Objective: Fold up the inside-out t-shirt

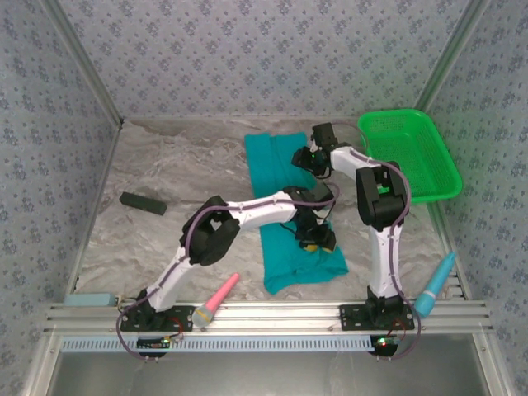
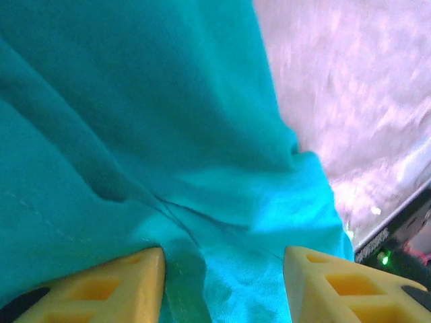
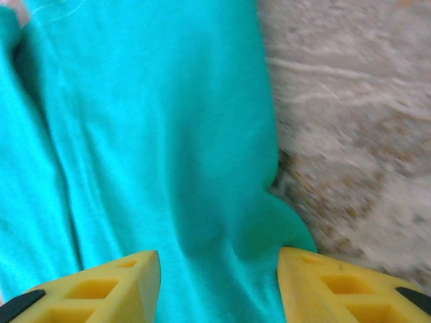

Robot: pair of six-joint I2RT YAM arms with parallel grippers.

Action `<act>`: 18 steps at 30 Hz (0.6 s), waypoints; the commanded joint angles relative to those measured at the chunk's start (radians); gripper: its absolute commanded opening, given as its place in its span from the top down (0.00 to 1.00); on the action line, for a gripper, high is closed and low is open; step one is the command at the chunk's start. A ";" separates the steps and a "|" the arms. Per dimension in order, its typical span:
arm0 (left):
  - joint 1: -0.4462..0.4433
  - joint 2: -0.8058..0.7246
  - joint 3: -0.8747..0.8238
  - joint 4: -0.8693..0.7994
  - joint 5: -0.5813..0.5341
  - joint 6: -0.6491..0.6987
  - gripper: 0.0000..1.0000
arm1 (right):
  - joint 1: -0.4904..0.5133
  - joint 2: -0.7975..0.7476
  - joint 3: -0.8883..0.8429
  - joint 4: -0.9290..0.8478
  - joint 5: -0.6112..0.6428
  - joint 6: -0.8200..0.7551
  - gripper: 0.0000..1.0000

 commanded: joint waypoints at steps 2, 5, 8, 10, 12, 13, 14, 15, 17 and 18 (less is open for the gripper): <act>0.009 -0.196 -0.020 -0.105 -0.035 0.142 0.49 | -0.035 -0.140 -0.067 -0.076 0.045 -0.048 0.48; 0.011 -0.326 -0.036 -0.146 -0.095 0.243 0.48 | -0.047 -0.261 -0.126 -0.123 0.086 -0.069 0.48; 0.011 -0.468 -0.090 -0.125 -0.123 0.358 0.46 | -0.047 -0.403 -0.218 -0.149 0.151 -0.109 0.48; 0.011 -0.579 -0.200 -0.050 -0.172 0.450 0.44 | -0.048 -0.513 -0.278 -0.142 0.144 -0.193 0.48; 0.012 -0.702 -0.353 0.063 -0.219 0.548 0.36 | -0.055 -0.630 -0.348 -0.112 0.080 -0.309 0.48; 0.012 -0.759 -0.449 0.139 -0.232 0.614 0.31 | -0.060 -0.696 -0.400 -0.086 0.069 -0.348 0.47; 0.012 -0.809 -0.550 0.211 -0.234 0.680 0.25 | -0.062 -0.756 -0.439 -0.063 0.063 -0.381 0.46; 0.012 -0.844 -0.628 0.256 -0.221 0.739 0.25 | -0.064 -0.802 -0.465 -0.050 0.055 -0.428 0.46; 0.011 -0.897 -0.771 0.341 -0.188 0.887 0.25 | -0.049 -0.913 -0.525 -0.047 0.025 -0.614 0.44; 0.007 -0.910 -0.823 0.372 -0.180 0.952 0.25 | -0.037 -0.957 -0.556 -0.052 0.022 -0.702 0.41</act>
